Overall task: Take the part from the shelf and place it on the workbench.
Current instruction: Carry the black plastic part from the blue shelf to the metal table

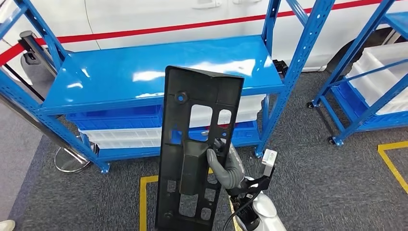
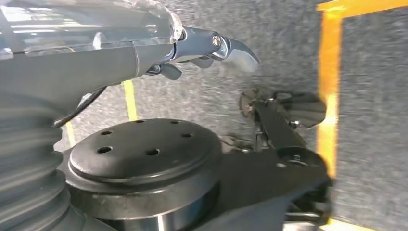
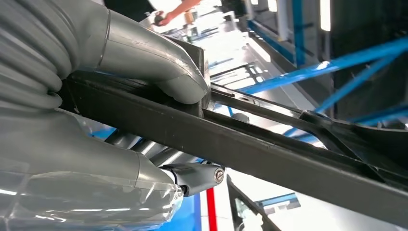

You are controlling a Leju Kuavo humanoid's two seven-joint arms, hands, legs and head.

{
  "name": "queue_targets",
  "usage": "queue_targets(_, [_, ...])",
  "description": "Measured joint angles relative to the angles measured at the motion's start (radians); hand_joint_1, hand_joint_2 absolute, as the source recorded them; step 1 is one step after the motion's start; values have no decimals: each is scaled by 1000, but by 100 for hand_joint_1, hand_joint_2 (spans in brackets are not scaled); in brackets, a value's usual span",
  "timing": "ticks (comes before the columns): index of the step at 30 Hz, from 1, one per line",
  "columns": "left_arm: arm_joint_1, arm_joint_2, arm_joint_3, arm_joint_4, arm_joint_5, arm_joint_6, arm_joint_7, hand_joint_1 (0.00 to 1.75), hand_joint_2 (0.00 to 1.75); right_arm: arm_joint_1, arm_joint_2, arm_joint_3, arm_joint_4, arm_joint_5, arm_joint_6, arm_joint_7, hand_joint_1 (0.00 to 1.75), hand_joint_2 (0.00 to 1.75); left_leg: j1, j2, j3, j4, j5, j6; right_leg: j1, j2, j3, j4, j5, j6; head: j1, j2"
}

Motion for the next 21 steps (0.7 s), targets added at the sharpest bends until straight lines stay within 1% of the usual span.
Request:
queue_targets(1, [1,0,1,0,0,9,0,0,175,11,0,-11,5,-16,11,-8,175,175,0,0,-13,66,-44,-2,1,-1,-17,1,13,-1,0,0])
queue_targets(2, [1,0,2,0,0,20,0,0,175,22,0,-23,10,-29,21,-18,175,175,1,0,-19,124,-69,-3,3,-2,-35,2,26,-2,0,0])
queue_targets(3, [2,0,4,0,0,31,0,0,175,33,0,-35,15,-36,25,-28,175,175,0,0,-12,158,-66,-3,5,-3,-53,3,38,-1,0,0])
queue_targets(4, [2,0,5,0,-1,41,0,0,175,43,0,-46,19,-34,21,-38,175,175,0,0,12,158,-43,-1,6,-4,-69,5,49,0,0,0])
queue_targets(5, [2,0,5,0,-4,50,-1,0,175,52,0,-58,21,-26,15,-49,175,175,0,0,54,122,-13,2,6,-4,-84,6,60,2,0,0])
queue_targets(6, [0,2,5,0,-8,58,-1,0,175,61,1,-70,23,-19,10,-62,175,175,-2,-1,109,59,5,7,6,-4,-95,8,71,4,0,0])
queue_targets(7, [-1,4,5,0,-14,64,-2,0,175,68,2,-82,23,-13,11,-76,175,175,-4,-2,171,-24,4,14,7,-4,-104,9,81,9,0,0])
queue_targets(8, [-3,6,5,0,-19,67,-2,0,175,73,3,-93,23,-13,16,-89,175,175,-7,-2,220,-95,-9,18,7,-4,-108,9,91,14,0,0])
queue_targets(9, [-4,8,4,-1,-22,68,-2,0,175,76,5,-103,23,-14,21,-99,175,175,-11,-3,251,-145,-23,24,5,-5,-109,7,101,20,0,0])
queue_targets(10, [-5,9,4,-1,-24,68,-2,0,175,79,7,-110,23,-15,25,-104,175,175,-15,-3,262,-172,-30,28,4,-5,-110,3,112,27,-1,0])
queue_targets(11, [-5,10,4,-1,-25,69,-2,0,175,81,9,-117,23,-16,27,-105,175,175,-15,-2,257,-177,-22,32,3,-6,-110,-2,121,33,-1,0])
queue_targets(12, [-5,10,4,-1,-26,69,-1,0,175,84,10,-123,23,-16,30,-104,175,175,-15,0,250,-182,-8,38,1,-4,-113,-2,118,39,-2,0])
queue_targets(13, [-6,11,4,-1,-26,69,1,0,175,88,10,-129,23,-17,34,-100,175,175,-13,2,239,-186,7,45,1,-3,-120,10,95,44,-2,0])
queue_targets(14, [-6,11,4,-1,-25,70,2,0,175,92,10,-136,24,-19,40,-95,175,175,-11,3,225,-190,23,51,0,-1,-131,41,52,47,-1,0])
queue_targets(15, [-6,11,4,-1,-23,70,4,0,175,96,10,-142,25,-21,48,-91,175,175,-12,5,210,-190,37,55,-1,1,-144,92,-6,50,0,0])
queue_targets(16, [-5,11,4,-1,-22,70,5,0,175,100,10,-147,27,-24,55,-89,175,175,-13,5,192,-188,51,58,-1,1,-157,156,-58,52,0,0])
queue_targets(17, [-5,12,4,-1,-21,70,6,0,175,105,10,-151,30,-26,61,-88,175,175,-14,5,174,-185,64,57,-2,2,-167,220,-86,54,0,0])
queue_targets(18, [-4,12,4,-1,-22,70,6,0,175,109,10,-156,34,-26,63,-88,175,175,-15,6,155,-182,77,56,-2,2,-167,266,-85,56,0,0])
queue_targets(19, [-4,12,4,-1,-23,70,6,0,175,111,10,-160,39,-26,64,-88,175,175,-15,6,134,-176,88,55,-2,2,-154,284,-61,57,0,0])
queue_targets(20, [-3,12,4,-1,-26,70,7,0,175,113,10,-163,45,-25,63,-89,175,175,-15,6,114,-169,98,52,-3,1,-125,269,-29,57,0,0])
queue_targets(21, [-3,12,4,-1,-29,69,7,0,175,113,10,-166,50,-23,61,-90,175,175,-15,6,95,-160,106,49,-3,1,-80,222,-6,56,0,0])
